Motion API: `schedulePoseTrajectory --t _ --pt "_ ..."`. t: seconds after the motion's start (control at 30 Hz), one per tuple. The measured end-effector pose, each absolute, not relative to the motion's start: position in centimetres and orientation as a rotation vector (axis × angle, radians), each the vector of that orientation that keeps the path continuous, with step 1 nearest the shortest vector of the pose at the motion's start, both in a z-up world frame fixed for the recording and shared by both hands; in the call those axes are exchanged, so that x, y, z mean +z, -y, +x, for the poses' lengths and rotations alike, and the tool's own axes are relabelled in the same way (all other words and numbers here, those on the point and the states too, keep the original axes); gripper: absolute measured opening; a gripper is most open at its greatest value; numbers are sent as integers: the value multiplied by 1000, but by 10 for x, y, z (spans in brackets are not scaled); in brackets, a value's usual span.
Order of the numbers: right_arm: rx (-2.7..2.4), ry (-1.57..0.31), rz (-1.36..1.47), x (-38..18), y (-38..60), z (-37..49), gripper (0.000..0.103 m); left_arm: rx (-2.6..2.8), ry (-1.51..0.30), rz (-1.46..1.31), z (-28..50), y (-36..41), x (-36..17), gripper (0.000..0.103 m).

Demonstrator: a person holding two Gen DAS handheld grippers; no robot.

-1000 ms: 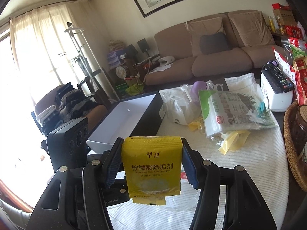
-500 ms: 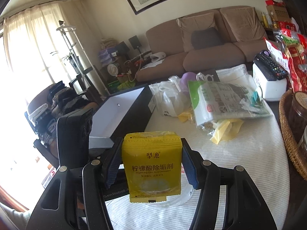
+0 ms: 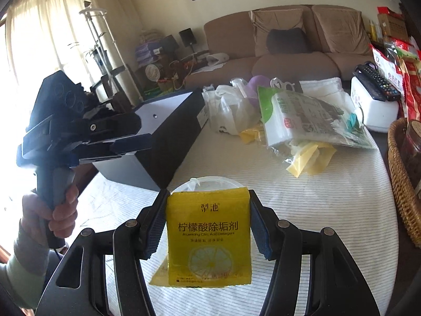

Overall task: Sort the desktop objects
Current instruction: 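Lower the sachets into the clear tub and open the right gripper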

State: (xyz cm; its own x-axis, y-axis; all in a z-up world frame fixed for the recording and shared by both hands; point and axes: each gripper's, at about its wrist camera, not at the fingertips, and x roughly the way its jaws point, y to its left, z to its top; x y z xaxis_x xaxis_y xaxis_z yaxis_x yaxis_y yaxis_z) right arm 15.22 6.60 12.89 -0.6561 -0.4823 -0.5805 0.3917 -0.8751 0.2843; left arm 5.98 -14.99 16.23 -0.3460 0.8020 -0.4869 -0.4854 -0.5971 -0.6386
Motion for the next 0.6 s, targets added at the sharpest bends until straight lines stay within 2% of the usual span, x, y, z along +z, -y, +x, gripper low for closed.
schedulePoseTrajectory --t 0.2,0.3,0.43,0.6 --pt "-2482 163 964 129 -50 130 62 2003 462 -1081 58 128 148 66" --pt "-2516 141 932 145 -49 128 67 2005 479 -1053 61 135 152 67" --pt "-2573 10 934 154 -53 141 67 2027 442 -1051 63 141 157 66" --pt "-2601 19 976 152 -69 150 67 2036 377 -1096 66 133 151 66"
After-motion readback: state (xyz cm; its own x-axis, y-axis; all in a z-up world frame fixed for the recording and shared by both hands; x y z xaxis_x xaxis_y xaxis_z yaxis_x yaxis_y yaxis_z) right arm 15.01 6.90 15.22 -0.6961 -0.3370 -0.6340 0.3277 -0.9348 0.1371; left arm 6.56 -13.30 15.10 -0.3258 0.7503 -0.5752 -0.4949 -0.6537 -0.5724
